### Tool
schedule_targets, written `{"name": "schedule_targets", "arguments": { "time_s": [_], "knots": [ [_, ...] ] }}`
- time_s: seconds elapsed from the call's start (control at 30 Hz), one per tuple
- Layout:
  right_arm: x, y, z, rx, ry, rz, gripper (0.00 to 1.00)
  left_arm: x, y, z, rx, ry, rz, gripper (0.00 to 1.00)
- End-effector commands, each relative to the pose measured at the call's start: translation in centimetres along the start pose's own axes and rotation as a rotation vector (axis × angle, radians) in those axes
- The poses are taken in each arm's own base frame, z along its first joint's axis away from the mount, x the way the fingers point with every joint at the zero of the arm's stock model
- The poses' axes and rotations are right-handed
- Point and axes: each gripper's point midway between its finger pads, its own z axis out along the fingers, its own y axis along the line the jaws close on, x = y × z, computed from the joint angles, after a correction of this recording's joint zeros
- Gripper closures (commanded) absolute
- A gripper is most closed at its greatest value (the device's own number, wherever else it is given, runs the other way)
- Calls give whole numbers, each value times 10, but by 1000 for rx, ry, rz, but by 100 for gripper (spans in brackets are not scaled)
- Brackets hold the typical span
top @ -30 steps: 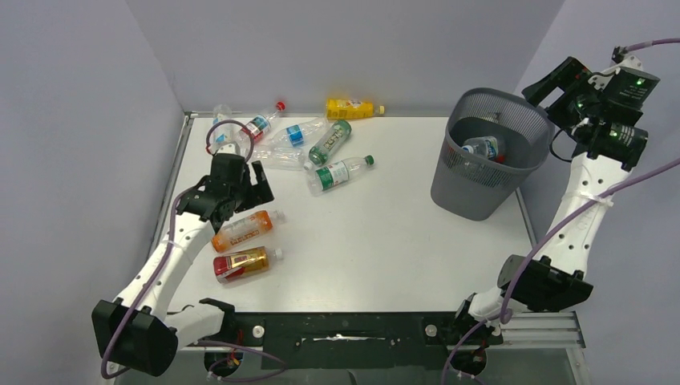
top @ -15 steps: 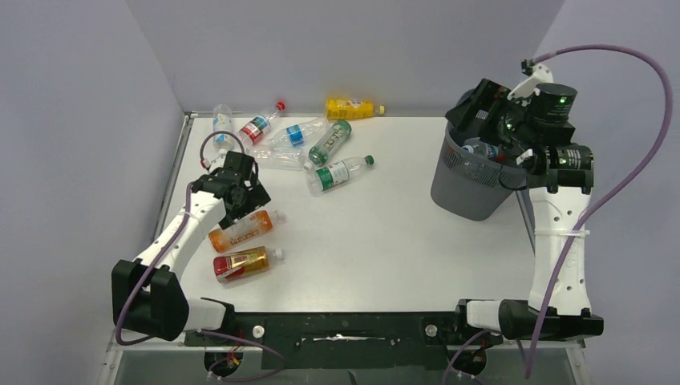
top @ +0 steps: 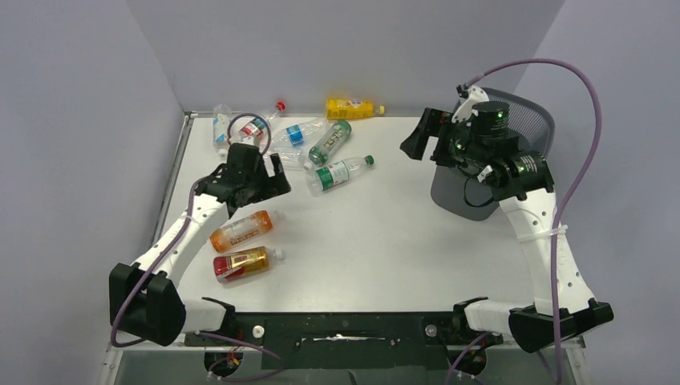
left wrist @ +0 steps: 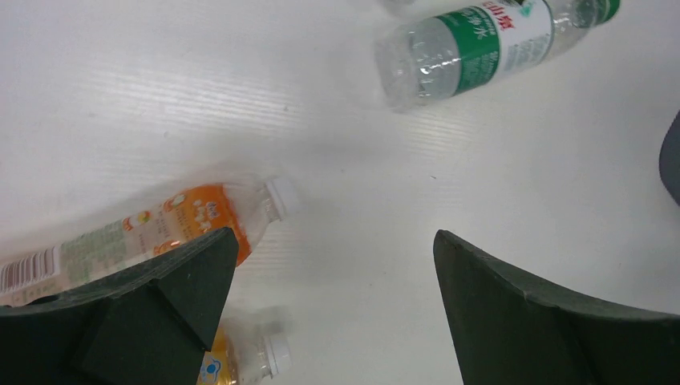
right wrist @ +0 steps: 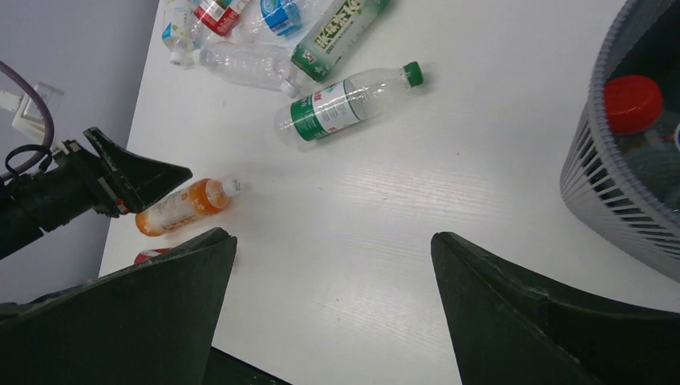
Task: Put the plastic bottles in the bin
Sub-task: Pick up the plastic bottle at the center of the board.
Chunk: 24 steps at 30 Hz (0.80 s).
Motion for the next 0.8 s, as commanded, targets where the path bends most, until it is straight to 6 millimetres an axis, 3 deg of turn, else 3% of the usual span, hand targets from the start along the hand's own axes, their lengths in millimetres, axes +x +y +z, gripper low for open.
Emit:
{"name": "schedule_targets", "arguments": {
  "time_s": [0.0,0.13,0.3,0.57,0.77],
  "knots": [
    [-8,17,-11,-26,-79,-12,2,-31,-73,0,195,-114,252,5],
    [4,20,-13,-27,-59,-14,2,-33,-119,15,286,-156,400,5],
    [15,17,-21,-11,-46,-9,2,-48,-149,36,319,-215,563,5],
    [26,12,-29,7,-29,-8,2,-50,-152,94,255,-210,761,5],
    [32,10,-28,12,-14,-9,2,-39,-155,118,257,-184,840,6]
  ]
}}
